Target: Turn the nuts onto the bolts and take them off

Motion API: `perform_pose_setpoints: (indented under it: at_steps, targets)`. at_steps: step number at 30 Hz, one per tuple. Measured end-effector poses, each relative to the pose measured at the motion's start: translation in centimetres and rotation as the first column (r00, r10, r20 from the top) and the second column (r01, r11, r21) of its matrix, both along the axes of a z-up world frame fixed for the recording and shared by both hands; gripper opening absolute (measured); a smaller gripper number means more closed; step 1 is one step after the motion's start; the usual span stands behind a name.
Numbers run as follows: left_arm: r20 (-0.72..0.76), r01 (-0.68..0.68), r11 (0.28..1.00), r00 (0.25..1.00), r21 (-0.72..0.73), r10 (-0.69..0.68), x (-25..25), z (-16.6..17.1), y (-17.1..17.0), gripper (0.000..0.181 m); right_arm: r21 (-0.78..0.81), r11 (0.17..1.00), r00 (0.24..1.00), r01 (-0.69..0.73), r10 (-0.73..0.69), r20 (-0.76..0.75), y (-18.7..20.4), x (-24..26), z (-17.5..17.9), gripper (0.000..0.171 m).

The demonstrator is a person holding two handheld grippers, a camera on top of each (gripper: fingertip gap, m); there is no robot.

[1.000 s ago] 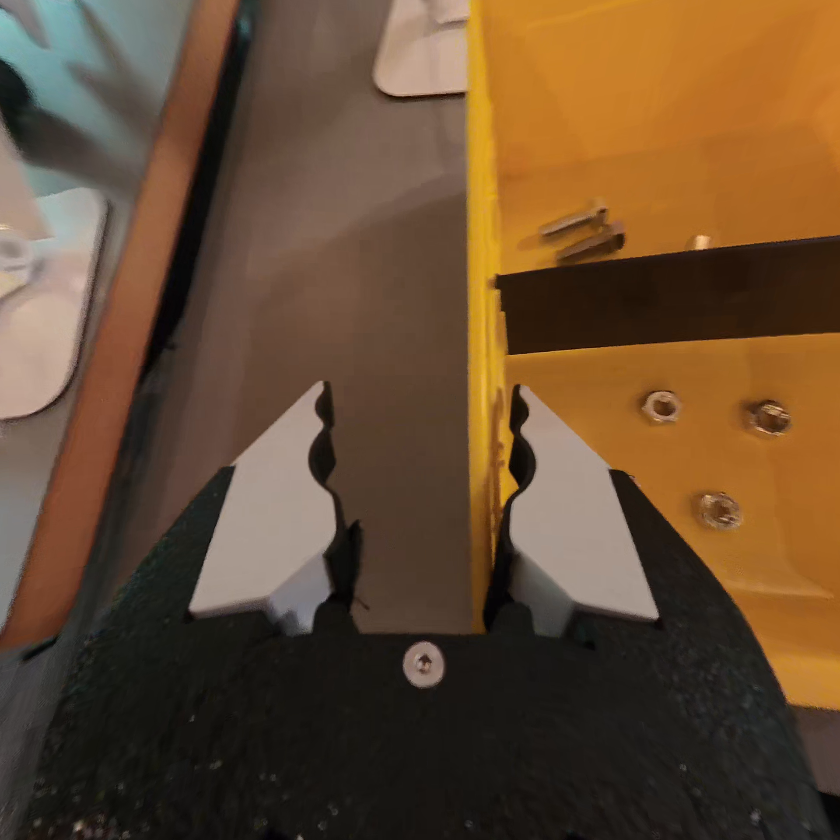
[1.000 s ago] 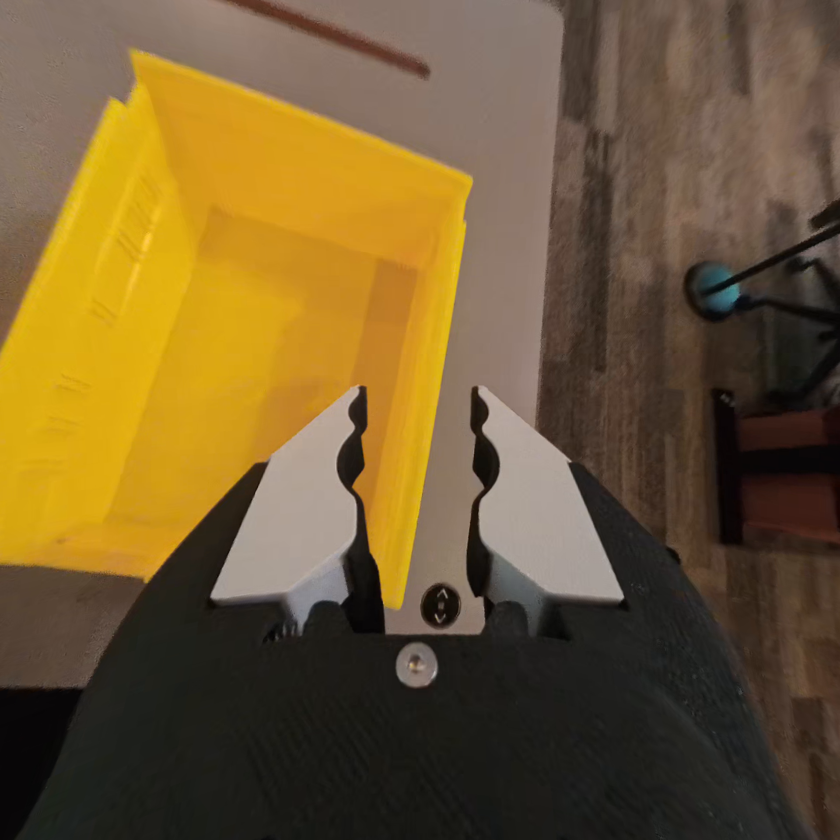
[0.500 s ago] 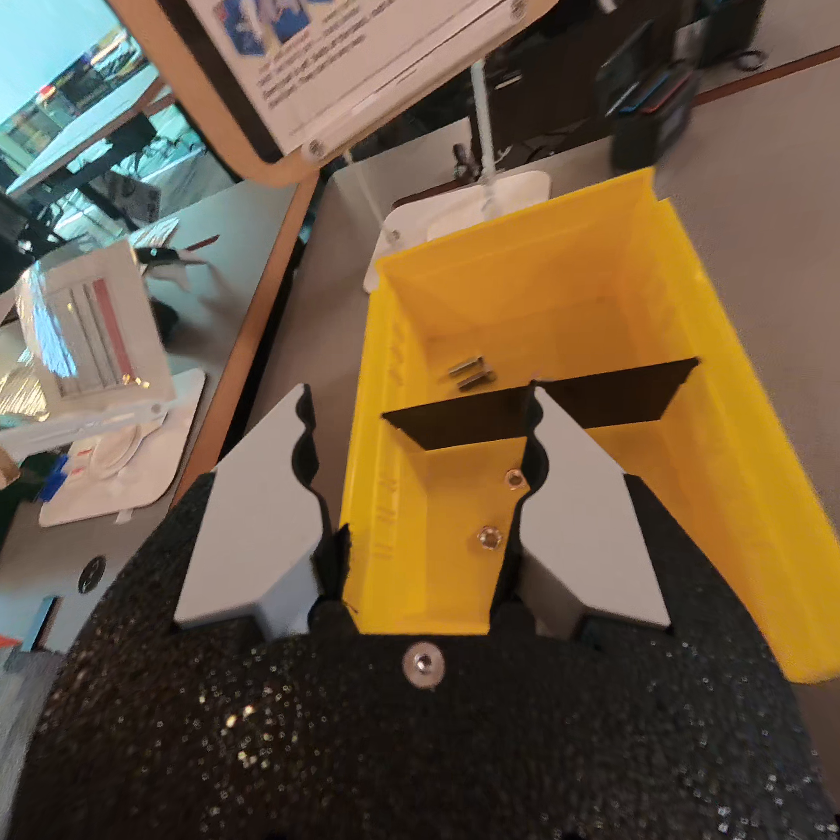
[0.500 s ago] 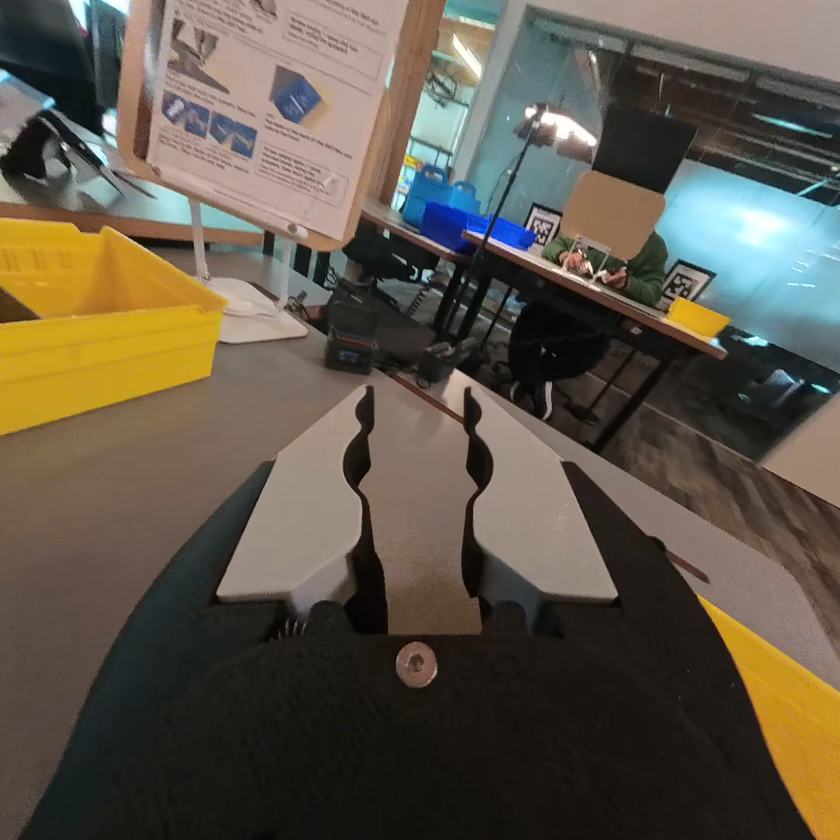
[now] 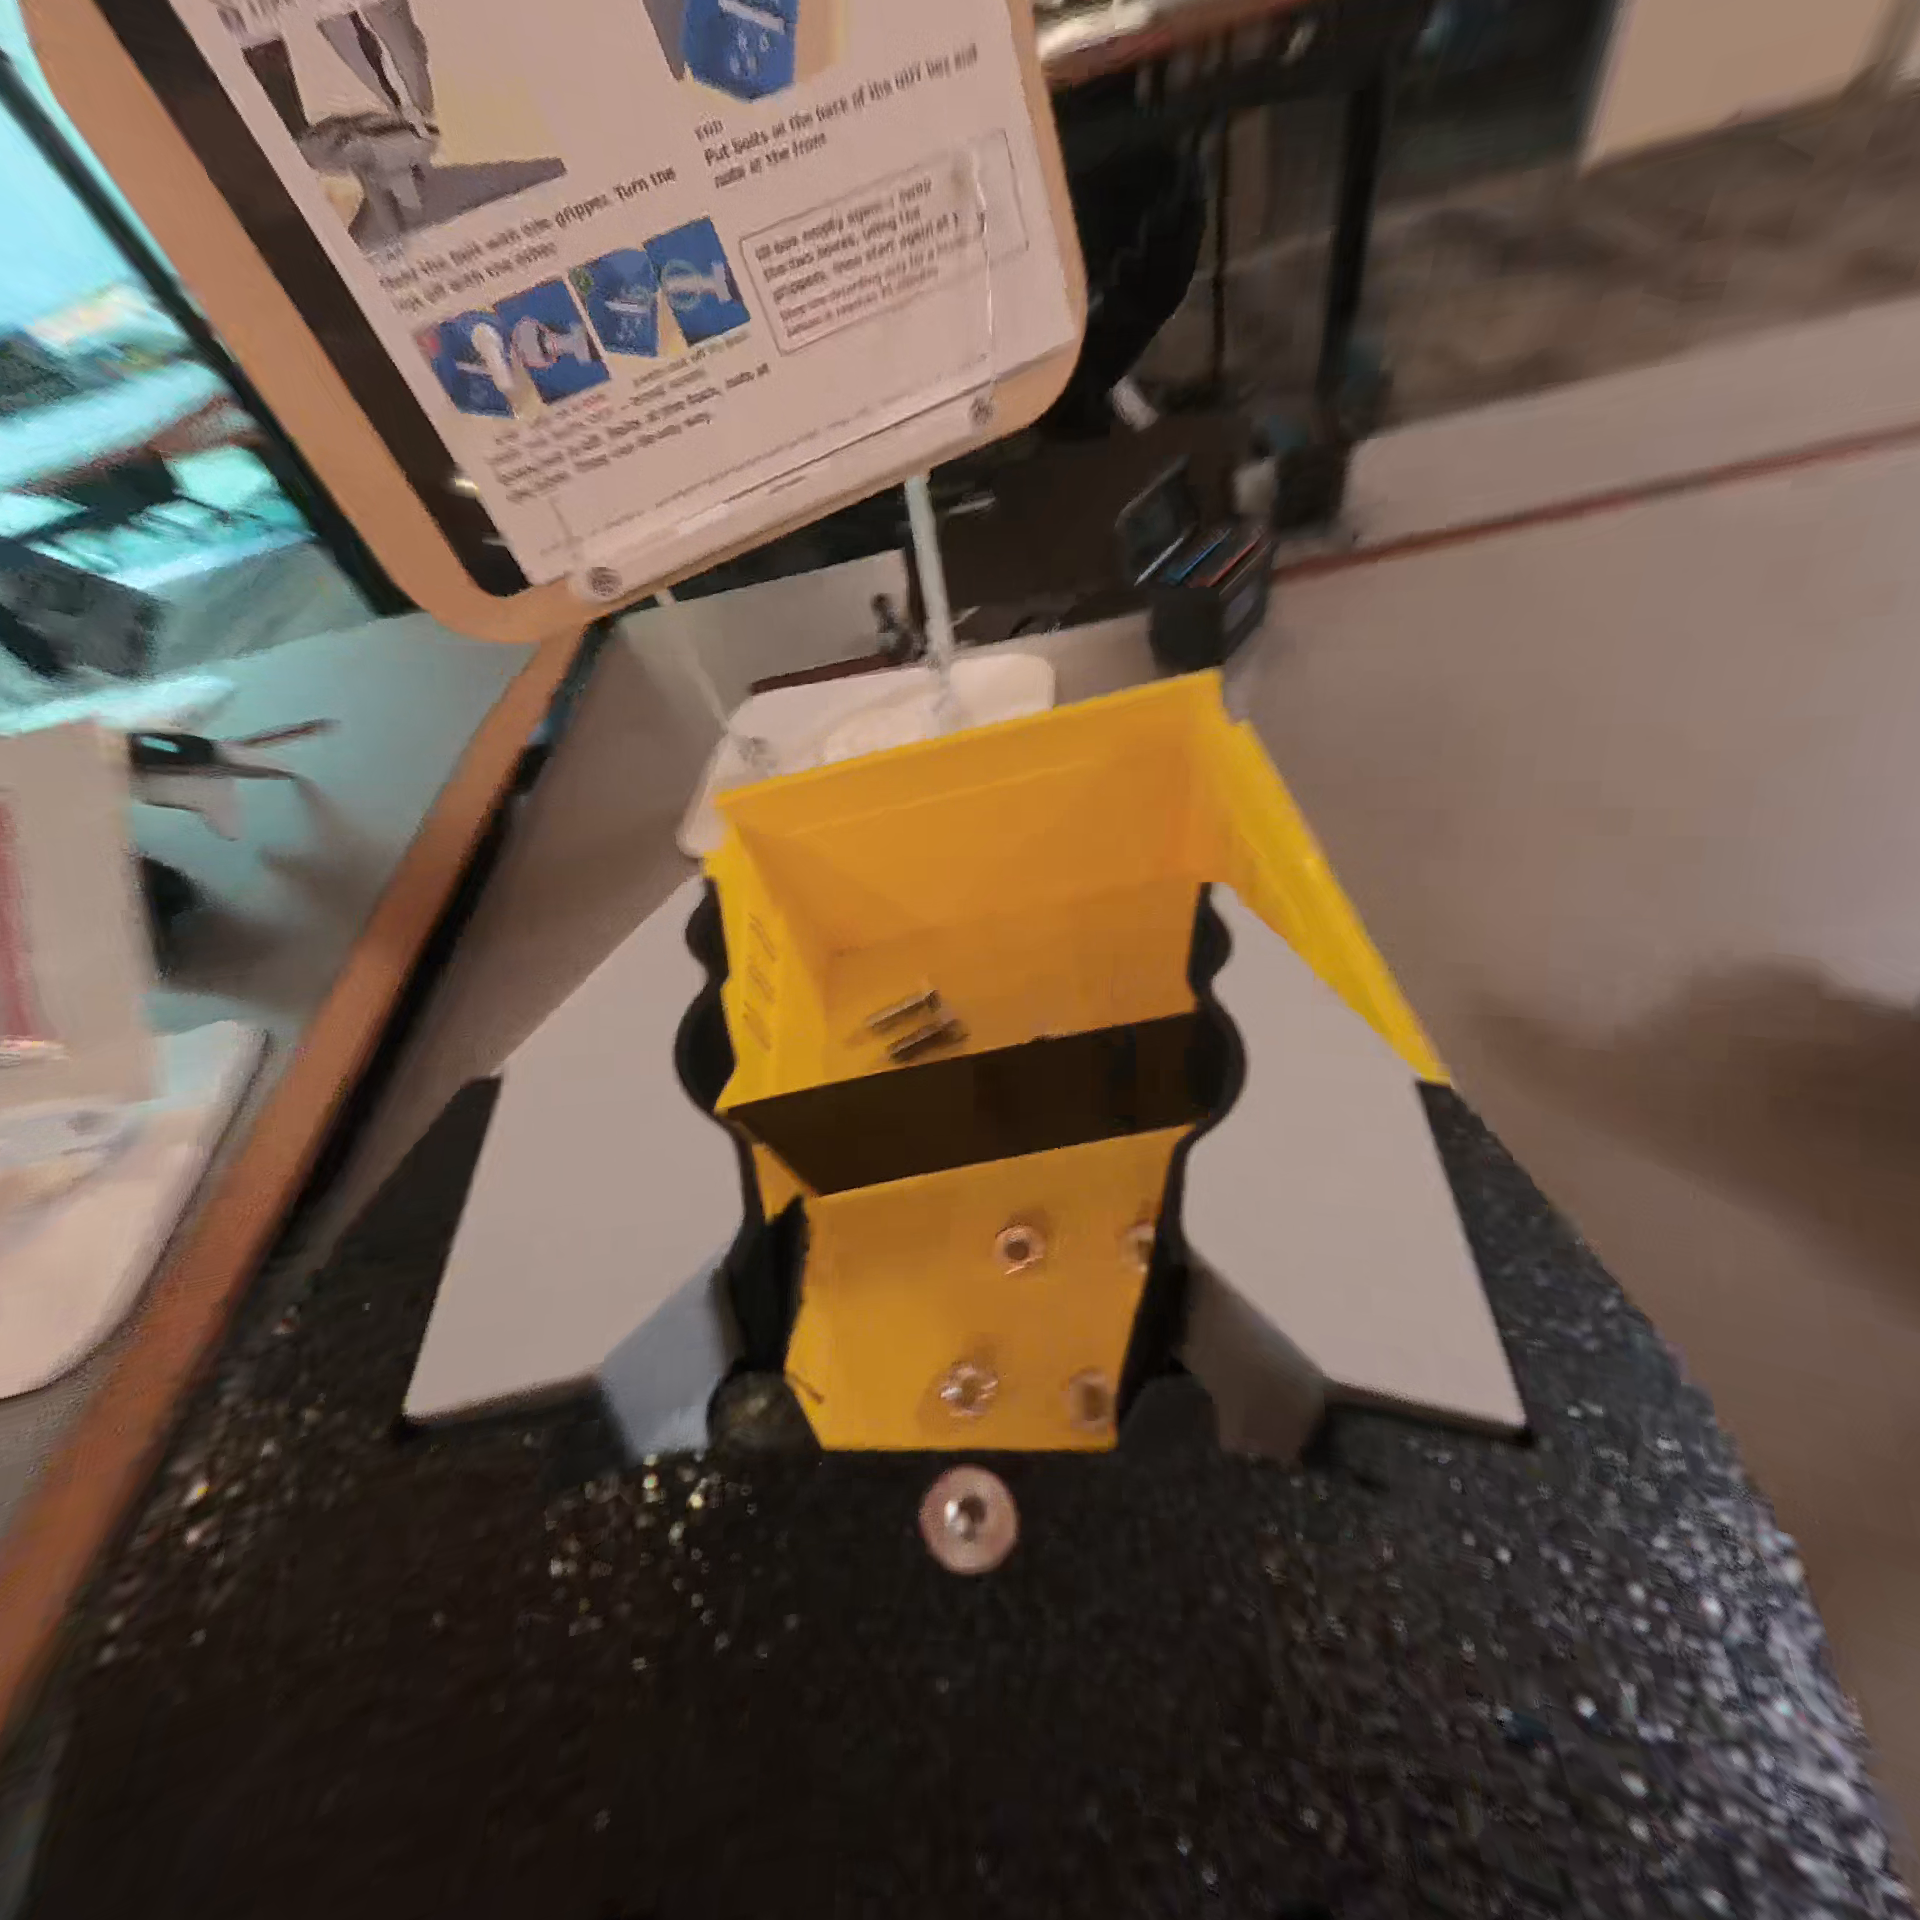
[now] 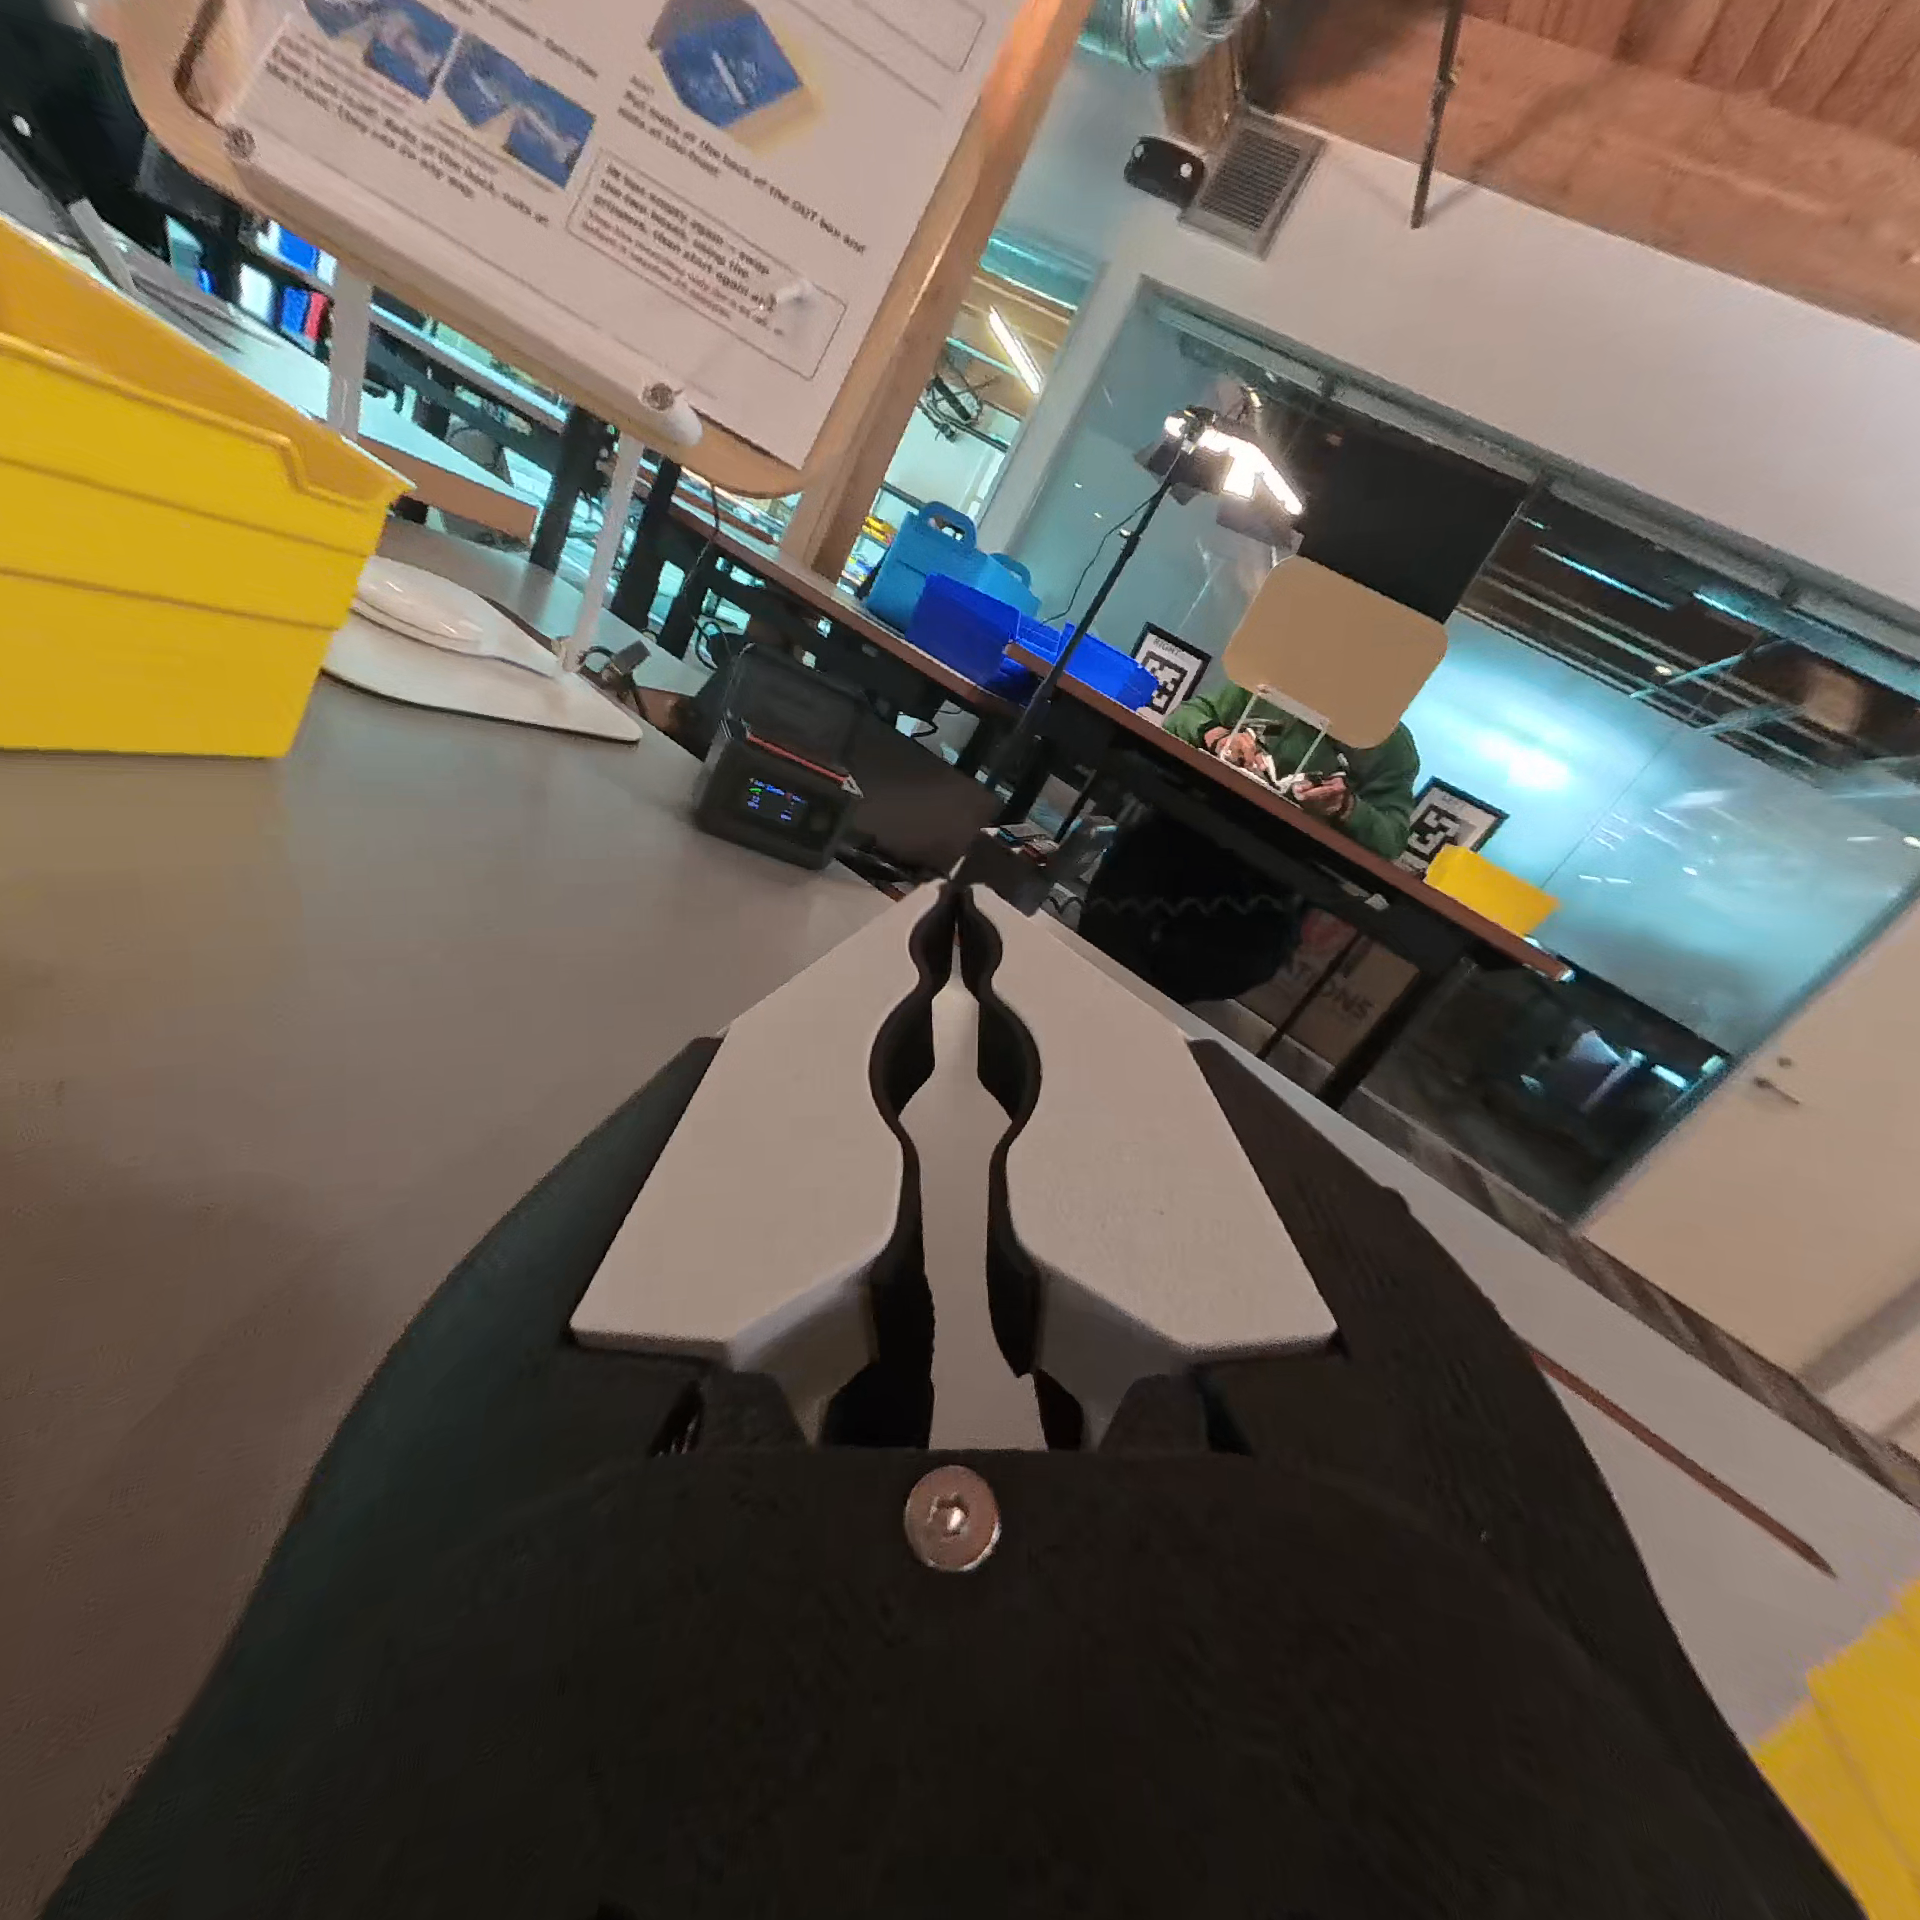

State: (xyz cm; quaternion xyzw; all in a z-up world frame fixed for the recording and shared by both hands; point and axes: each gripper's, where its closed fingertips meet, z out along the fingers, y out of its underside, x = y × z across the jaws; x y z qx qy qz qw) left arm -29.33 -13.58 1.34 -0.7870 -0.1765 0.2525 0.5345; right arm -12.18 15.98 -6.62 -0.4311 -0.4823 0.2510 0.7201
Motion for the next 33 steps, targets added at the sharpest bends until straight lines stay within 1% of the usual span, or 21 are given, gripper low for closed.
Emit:
perform_pose_setpoints:
  at_steps: [1,2,4,5,7,9,10,11,12,13,14,16,18,19,20,22,25,27,29,30,33]
  targets:
    - [0.068,0.037,0.997,0.997,0.073,-0.042,0.2,0.2,0.2,0.093,0.017,1.0,1.0,-0.001,0.0,0.008,-0.1,-0.2,-0.1,0.0]
    - [0.122,0.072,0.987,0.988,0.143,-0.09,0.4,0.5,0.4,0.094,0.034,0.999,1.0,-0.012,0.011,0.015,-0.3,-0.5,-0.1,0.0]
    - [0.168,0.108,0.967,0.974,0.23,-0.149,0.4,0.8,0.4,0.087,0.064,0.997,0.999,-0.04,0.038,0.029,-0.9,-1.0,-0.2,0.0]
    - [0.164,0.104,0.968,0.976,0.228,-0.143,-0.1,0.8,0.2,0.079,0.082,0.995,0.998,-0.051,0.048,0.037,-1.2,-1.1,-0.3,0.0]
    - [0.123,0.124,0.979,0.982,0.159,-0.144,-0.7,0.1,0.3,0.051,0.114,0.991,0.996,-0.071,0.065,0.056,-1.9,-1.4,-0.5,0.0]
    - [0.081,0.188,0.982,0.978,0.034,-0.19,-1.1,-1.0,1.4,0.039,0.136,0.987,0.995,-0.086,0.078,0.061,-2.3,-1.5,-0.5,0.0]
    - [0.062,0.238,0.969,0.97,-0.069,-0.234,-1.3,-2.0,2.2,0.032,0.138,0.986,0.995,-0.092,0.085,0.058,-2.4,-1.5,-0.4,0.0]
    - [0.05,0.273,0.944,0.962,-0.183,-0.269,-1.9,-3.1,3.0,0.031,0.133,0.987,0.995,-0.095,0.089,0.051,-2.5,-1.4,-0.3,0.0]
    - [0.046,0.305,0.903,0.951,-0.303,-0.306,-2.6,-4.2,3.8,0.032,0.122,0.988,0.995,-0.095,0.091,0.039,-2.4,-1.3,-0.2,0.0]
    - [0.052,0.343,0.837,0.933,-0.427,-0.356,-3.3,-5.6,4.5,0.032,0.105,0.99,0.995,-0.097,0.095,0.024,-2.2,-1.1,0.0,0.0]
    - [0.071,0.37,0.75,0.914,-0.548,-0.399,-4.0,-7.0,4.9,0.032,0.083,0.991,0.995,-0.101,0.1,0.01,-2.1,-1.0,0.1,0.0]
    - [0.133,0.408,0.532,0.867,-0.742,-0.479,-5.1,-9.8,5.4,0.033,0.033,0.994,0.995,-0.101,0.101,-0.014,-1.5,-0.8,0.2,0.0]
    - [0.184,0.389,0.362,0.854,-0.847,-0.487,-6.7,-11.8,5.7,0.033,-0.016,0.995,0.994,-0.103,0.102,-0.043,-0.9,-0.5,0.4,0.0]
    - [0.224,0.392,0.285,0.848,-0.875,-0.48,-7.3,-12.6,5.7,0.033,-0.038,0.993,0.993,-0.109,0.106,-0.052,-0.7,-0.4,0.4,0.0]
    - [0.263,0.402,0.223,0.842,-0.888,-0.471,-7.7,-13.2,5.7,0.031,-0.055,0.992,0.992,-0.113,0.109,-0.061,-0.6,-0.4,0.5,0.0]
    - [0.324,0.425,0.149,0.836,-0.893,-0.442,-8.6,-14.0,5.8,0.028,-0.073,0.99,0.991,-0.118,0.112,-0.076,-0.4,-0.2,0.6,0.0]
    - [0.403,0.473,0.092,0.825,-0.876,-0.396,-9.3,-15.1,5.8,0.025,-0.076,0.989,0.99,-0.124,0.118,-0.079,-0.4,-0.2,0.6,0.0]
    - [0.416,0.463,0.047,0.832,-0.885,-0.367,-10.1,-15.9,5.4,0.025,-0.07,0.989,0.989,-0.131,0.125,-0.074,-0.6,-0.3,0.6,0.0]
    - [0.398,0.422,0.001,0.856,-0.907,-0.33,-11.2,-16.5,4.7,0.025,-0.064,0.988,0.989,-0.137,0.133,-0.069,-0.8,-0.4,0.6,0.0]
    - [0.399,0.415,-0.018,0.862,-0.91,-0.313,-11.5,-16.8,4.4,0.026,-0.06,0.988,0.989,-0.139,0.135,-0.066,-0.8,-0.5,0.5,0.0]
    - [0.418,0.427,-0.037,0.858,-0.904,-0.3,-11.9,-17.8,4.1,0.026,-0.053,0.988,0.988,-0.142,0.139,-0.06,-1.0,-0.5,0.5,0.0]
